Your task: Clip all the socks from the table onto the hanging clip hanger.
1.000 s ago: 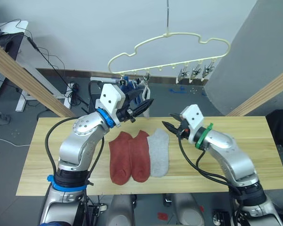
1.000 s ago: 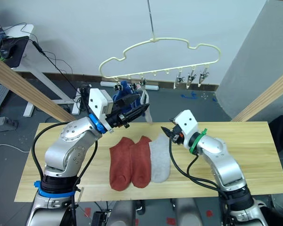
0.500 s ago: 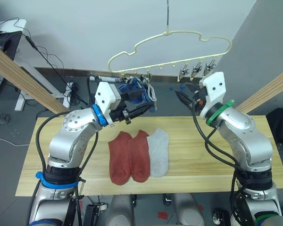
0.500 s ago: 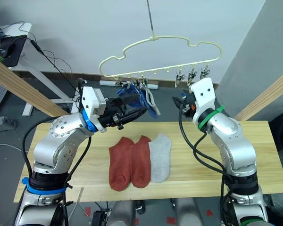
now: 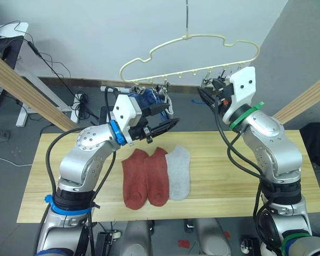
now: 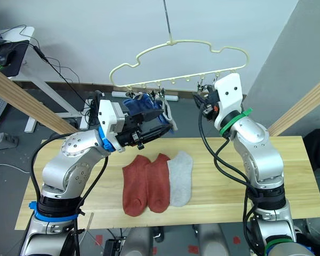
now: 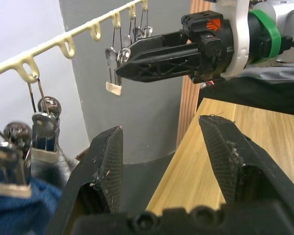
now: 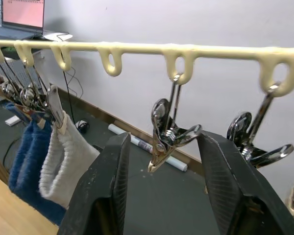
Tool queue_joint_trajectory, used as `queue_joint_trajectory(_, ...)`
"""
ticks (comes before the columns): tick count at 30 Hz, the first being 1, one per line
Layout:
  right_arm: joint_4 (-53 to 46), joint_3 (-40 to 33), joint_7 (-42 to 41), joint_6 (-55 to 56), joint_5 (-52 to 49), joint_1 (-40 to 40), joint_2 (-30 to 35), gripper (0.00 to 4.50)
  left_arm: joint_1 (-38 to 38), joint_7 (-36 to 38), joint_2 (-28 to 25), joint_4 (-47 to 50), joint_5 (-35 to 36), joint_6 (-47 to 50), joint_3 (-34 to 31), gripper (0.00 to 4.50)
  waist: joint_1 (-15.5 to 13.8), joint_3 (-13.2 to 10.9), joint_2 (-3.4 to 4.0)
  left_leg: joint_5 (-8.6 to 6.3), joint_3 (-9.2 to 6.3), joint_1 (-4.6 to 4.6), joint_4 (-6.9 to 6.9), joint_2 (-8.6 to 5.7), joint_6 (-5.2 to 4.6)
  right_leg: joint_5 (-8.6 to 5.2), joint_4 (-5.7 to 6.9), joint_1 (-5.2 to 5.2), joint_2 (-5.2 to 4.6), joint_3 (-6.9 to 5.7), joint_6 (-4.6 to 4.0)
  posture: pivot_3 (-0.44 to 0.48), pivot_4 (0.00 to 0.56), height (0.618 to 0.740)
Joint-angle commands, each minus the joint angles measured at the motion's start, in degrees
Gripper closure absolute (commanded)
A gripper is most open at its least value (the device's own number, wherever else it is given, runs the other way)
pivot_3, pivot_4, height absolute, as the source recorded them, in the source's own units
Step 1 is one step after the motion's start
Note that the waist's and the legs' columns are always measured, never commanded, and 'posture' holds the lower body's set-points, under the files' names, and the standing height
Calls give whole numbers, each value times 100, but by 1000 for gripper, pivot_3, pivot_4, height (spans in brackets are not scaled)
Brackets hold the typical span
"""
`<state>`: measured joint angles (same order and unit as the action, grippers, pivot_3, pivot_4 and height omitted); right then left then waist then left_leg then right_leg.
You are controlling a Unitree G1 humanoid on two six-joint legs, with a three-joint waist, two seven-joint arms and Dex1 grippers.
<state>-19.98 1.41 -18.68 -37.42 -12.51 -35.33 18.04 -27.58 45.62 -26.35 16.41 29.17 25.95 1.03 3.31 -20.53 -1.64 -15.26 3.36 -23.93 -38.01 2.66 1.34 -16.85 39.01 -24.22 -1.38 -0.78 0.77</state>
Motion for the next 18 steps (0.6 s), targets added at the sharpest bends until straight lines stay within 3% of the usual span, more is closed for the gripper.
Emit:
queue_joint_trajectory(1,-116,29,-11,159,33,-150,-20,2310,109,-14,49,345,97,-12,42,1748,1,0,0,0,0,0,0,0,0,0,0,0,0,0,0,-128,354,740)
queue_joint_trajectory(18,356,51,-29,513,2,-398,-198,2310,244,-161,131,370,87,-22,36,1748,4,0,0,0,0,0,-6,0,-1,1,3,1,0,0,-2,-126,353,740)
